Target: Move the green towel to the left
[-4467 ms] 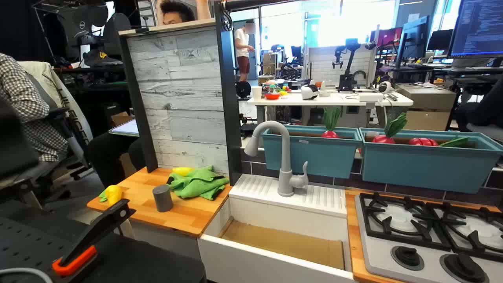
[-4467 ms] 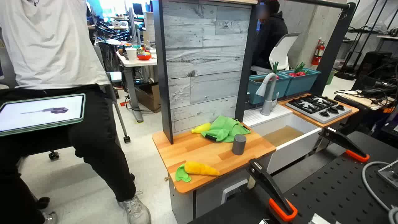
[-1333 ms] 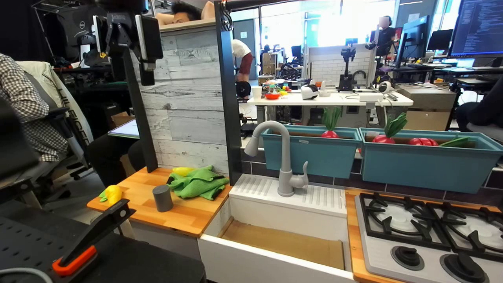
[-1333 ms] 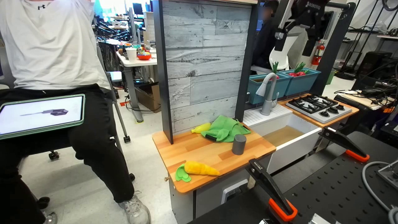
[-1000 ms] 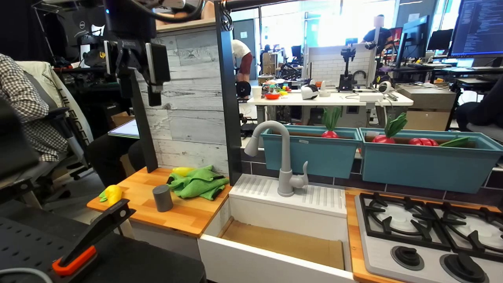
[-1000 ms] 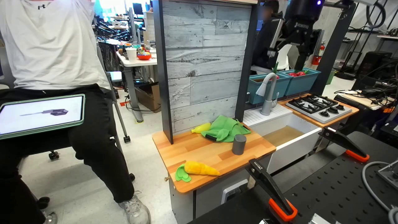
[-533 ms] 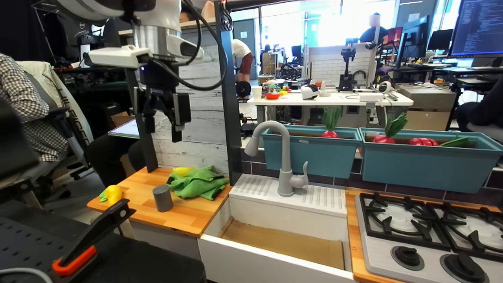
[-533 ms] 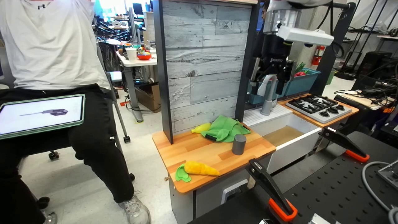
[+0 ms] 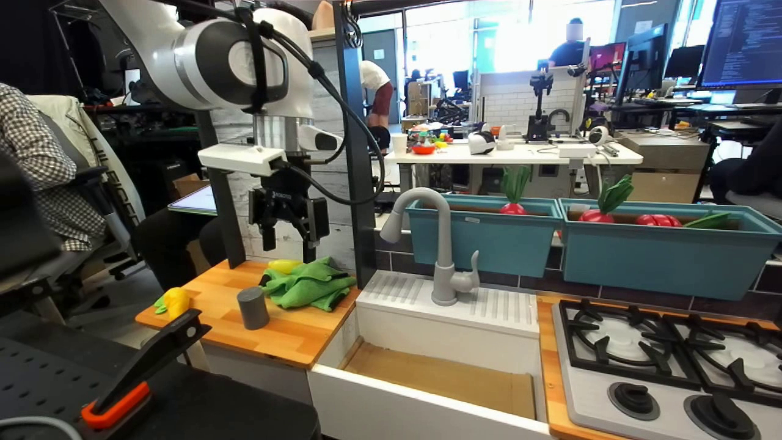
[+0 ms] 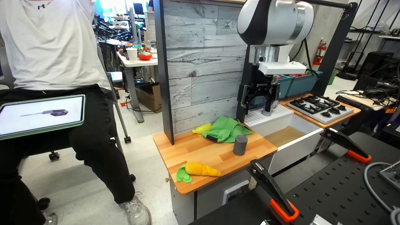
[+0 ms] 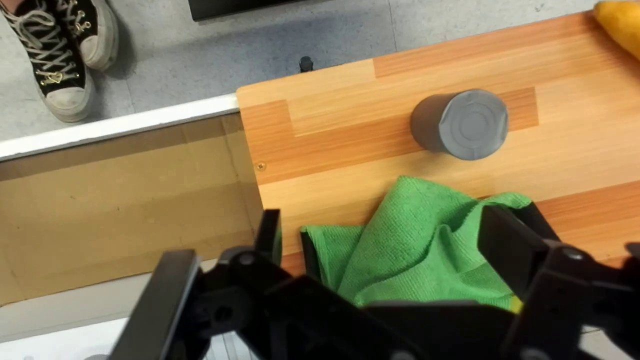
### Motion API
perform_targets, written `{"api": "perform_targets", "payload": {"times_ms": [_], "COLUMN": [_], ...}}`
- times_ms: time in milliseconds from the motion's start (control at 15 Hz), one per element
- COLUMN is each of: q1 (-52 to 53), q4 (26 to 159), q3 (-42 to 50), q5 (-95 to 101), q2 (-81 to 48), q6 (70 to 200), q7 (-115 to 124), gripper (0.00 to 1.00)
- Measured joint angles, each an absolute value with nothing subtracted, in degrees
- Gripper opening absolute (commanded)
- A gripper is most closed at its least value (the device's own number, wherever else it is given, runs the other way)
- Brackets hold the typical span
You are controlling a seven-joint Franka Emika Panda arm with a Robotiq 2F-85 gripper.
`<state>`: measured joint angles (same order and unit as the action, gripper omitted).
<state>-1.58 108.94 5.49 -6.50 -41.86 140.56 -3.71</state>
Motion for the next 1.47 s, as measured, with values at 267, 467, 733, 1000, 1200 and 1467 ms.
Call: {"api": "perform_targets", "payload": {"times_ms": [267, 467, 733, 1000, 1200, 1467], "q1": [-1.4, -0.7, -0.6, -0.6, -0.6, -0.6], "q4": [102.0, 97.3, 91.5, 88.8, 87.1, 85.0], "q3": [4.9, 4.5, 3.2, 2.5, 2.0, 1.2], "q5": [-3.8, -2.1, -1.5, -1.5, -1.5, -1.5], "q2": [-48.2, -52.3, -57.0, -60.6, -62.9, -65.4], "q6": [140.6, 140.6, 140.6, 140.7, 140.7, 140.7], "q7": [-2.5, -1.4, -1.3, -1.3, -1.4, -1.8], "gripper": [1.00, 1.00, 1.00, 1.00, 1.00, 1.00]}}
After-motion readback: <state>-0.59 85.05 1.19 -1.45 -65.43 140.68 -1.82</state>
